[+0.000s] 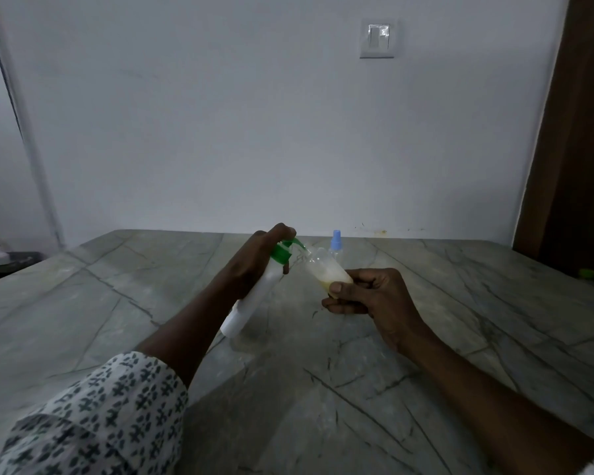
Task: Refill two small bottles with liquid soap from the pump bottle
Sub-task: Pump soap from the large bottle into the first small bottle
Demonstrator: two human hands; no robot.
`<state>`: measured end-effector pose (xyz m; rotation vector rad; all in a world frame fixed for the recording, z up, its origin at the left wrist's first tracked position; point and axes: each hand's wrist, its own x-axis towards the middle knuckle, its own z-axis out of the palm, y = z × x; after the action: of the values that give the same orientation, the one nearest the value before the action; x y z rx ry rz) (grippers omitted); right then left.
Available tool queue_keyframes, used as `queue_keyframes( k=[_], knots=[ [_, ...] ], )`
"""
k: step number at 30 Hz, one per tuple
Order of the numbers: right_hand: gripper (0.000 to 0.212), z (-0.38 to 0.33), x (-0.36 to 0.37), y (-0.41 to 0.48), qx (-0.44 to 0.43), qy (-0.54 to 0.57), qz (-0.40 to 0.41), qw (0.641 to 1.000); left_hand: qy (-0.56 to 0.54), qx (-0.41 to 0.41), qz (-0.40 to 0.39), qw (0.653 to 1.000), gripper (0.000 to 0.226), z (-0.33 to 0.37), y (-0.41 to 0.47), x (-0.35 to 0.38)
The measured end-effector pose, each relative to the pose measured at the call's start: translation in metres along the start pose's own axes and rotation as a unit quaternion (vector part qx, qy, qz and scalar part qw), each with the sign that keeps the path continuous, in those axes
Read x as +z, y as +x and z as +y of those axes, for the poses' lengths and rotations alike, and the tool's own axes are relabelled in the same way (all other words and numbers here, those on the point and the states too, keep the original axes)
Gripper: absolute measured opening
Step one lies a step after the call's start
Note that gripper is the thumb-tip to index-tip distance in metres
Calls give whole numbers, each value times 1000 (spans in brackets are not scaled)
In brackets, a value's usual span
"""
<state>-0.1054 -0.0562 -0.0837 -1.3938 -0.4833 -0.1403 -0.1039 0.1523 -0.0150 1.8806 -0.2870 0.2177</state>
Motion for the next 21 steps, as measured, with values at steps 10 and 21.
queue_keyframes(
  k=[10, 21],
  knots=[
    [36, -1, -3, 1, -12, 20, 13, 1000, 35, 5, -4, 999, 76, 3, -1, 4],
    [36, 2, -3, 1, 2, -4, 1, 1000, 14, 37, 35, 999, 54, -5, 2, 3]
  ],
)
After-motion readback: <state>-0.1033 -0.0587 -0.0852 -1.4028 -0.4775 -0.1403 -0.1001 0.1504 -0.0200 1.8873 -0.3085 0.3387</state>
